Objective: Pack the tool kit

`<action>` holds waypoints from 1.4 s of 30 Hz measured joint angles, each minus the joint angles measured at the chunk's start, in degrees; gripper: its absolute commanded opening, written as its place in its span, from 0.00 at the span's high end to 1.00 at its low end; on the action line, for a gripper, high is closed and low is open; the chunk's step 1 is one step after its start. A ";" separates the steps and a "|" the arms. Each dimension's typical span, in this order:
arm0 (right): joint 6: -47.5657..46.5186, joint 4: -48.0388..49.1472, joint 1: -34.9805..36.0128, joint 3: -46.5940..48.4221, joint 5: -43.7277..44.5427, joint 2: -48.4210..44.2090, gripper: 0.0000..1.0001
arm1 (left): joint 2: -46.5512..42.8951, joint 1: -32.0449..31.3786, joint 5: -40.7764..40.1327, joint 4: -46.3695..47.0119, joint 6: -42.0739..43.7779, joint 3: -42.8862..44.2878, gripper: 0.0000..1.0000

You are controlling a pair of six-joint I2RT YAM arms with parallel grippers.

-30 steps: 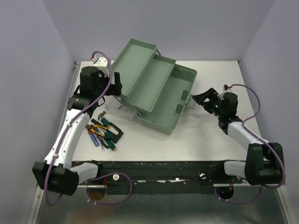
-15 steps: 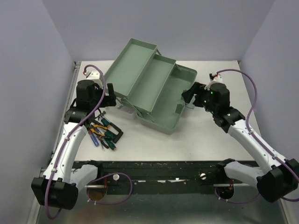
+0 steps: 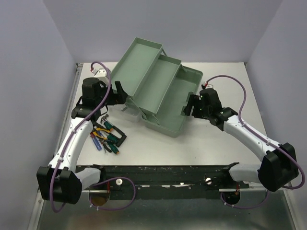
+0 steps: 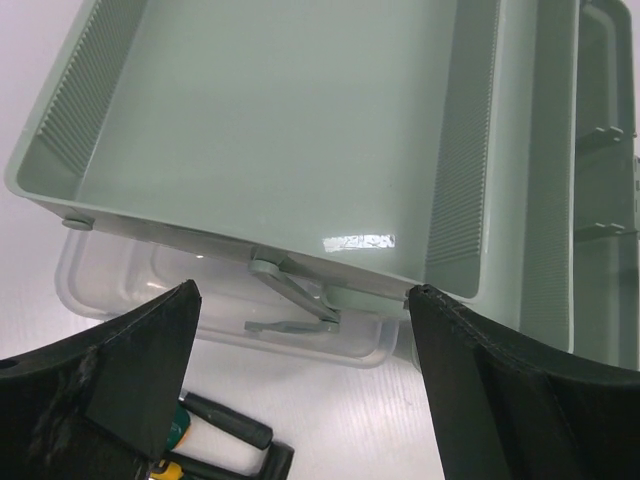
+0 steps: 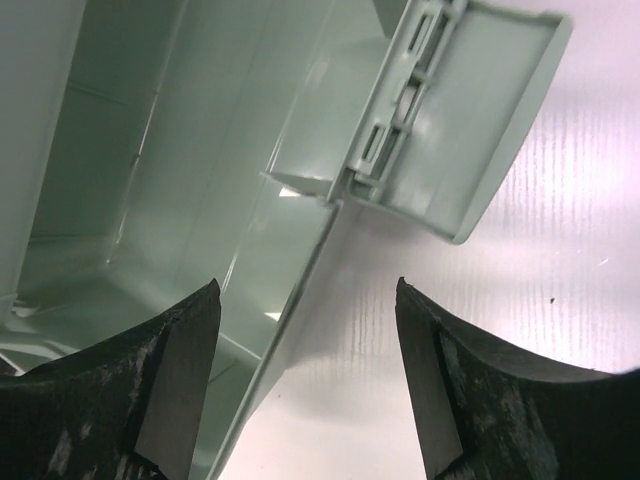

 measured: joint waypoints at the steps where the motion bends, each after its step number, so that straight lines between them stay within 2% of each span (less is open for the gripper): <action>1: 0.07 0.11 0.00 -0.20 -0.35 0.24 0.24 | 0.28 0.15 0.52 0.76 -0.57 -0.22 0.06; 9: 0.85 0.42 0.00 -0.39 -2.23 6.03 0.48 | 6.56 0.00 5.44 8.24 -5.22 -0.28 0.07; 18: 1.86 0.50 0.00 -0.37 -1.33 7.65 0.49 | 16.50 -1.22 7.21 9.42 -6.08 3.63 0.08; 26: 1.73 0.48 -0.59 -0.11 1.40 7.65 0.48 | 21.94 -2.60 9.81 8.31 -5.57 9.38 0.08; 31: 0.85 0.39 -1.51 0.35 2.84 7.19 0.41 | 23.63 -2.97 10.38 5.88 -4.57 12.46 0.05; 32: 0.72 0.37 -1.55 0.35 2.89 6.86 0.36 | 23.54 -2.97 10.32 5.60 -4.39 12.57 0.01; 34: -0.04 0.00 -1.53 0.35 2.97 5.38 0.23 | 23.02 -2.97 9.75 4.90 -4.04 12.55 0.01; 36: -1.20 -0.17 -1.53 0.37 3.02 2.89 0.16 | 21.68 -2.97 8.20 4.13 -3.41 12.04 0.01; 42: -5.70 0.33 -1.53 0.46 2.23 -7.50 0.14 | 9.20 -2.73 -0.35 2.19 -0.68 8.76 0.01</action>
